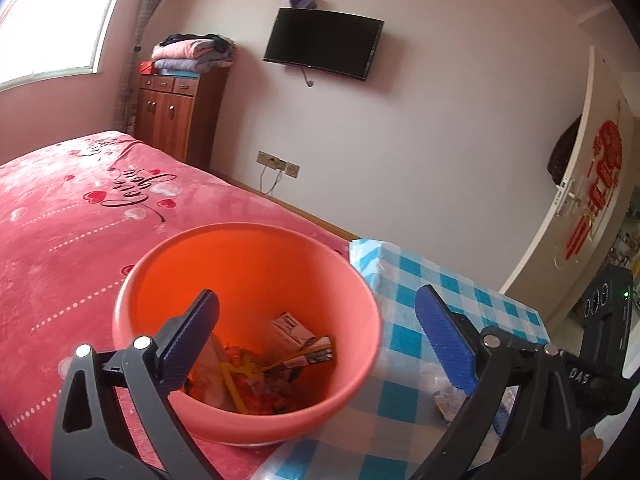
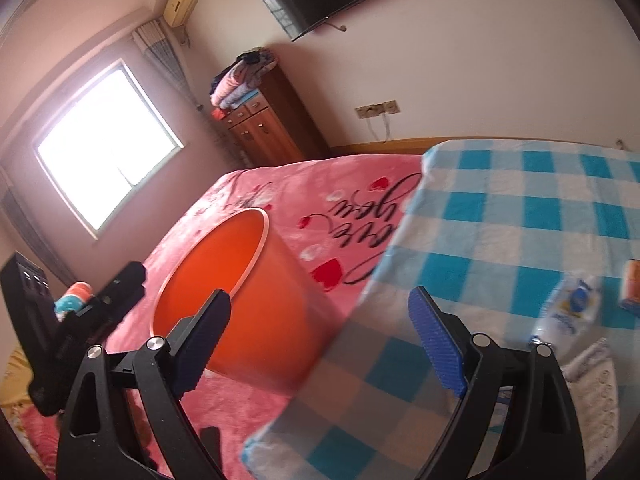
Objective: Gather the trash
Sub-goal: 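Return both tools to the table over the remaining trash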
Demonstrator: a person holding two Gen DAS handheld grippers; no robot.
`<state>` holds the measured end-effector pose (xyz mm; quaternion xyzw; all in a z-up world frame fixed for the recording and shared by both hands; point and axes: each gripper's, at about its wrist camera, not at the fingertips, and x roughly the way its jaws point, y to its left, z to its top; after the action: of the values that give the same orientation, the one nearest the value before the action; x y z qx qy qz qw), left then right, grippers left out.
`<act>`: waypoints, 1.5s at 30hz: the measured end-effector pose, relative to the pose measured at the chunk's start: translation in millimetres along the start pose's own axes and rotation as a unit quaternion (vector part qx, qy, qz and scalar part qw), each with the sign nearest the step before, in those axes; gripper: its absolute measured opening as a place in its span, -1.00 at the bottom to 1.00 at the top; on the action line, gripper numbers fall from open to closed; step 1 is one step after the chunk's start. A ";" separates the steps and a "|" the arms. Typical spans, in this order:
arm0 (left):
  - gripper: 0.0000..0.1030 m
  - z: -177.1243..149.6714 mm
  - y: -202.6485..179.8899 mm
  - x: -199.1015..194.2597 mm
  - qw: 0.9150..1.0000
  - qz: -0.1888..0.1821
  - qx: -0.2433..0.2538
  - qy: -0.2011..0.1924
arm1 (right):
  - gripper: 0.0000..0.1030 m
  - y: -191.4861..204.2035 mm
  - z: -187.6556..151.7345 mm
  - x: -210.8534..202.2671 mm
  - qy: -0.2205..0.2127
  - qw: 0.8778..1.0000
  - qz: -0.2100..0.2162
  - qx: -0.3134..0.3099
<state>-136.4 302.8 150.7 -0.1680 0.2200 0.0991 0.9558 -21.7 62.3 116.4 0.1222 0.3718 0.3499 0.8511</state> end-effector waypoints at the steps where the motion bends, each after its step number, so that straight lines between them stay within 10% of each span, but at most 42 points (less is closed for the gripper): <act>1: 0.92 -0.7 -3.7 -0.5 1.000 -0.002 0.003 0.001 | 0.73 -3.3 -2.0 -3.1 -0.003 1.000 -0.007 0.000; 45: 0.91 -92.0 -169.1 44.2 0.978 -0.078 0.140 0.132 | 0.80 -131.4 -49.0 -103.3 -0.106 0.971 -0.216 0.019</act>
<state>-88.5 118.1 99.7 -0.0608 0.3426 -0.0308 0.9370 -40.0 -106.4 77.4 0.0913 0.3039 0.1362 0.9385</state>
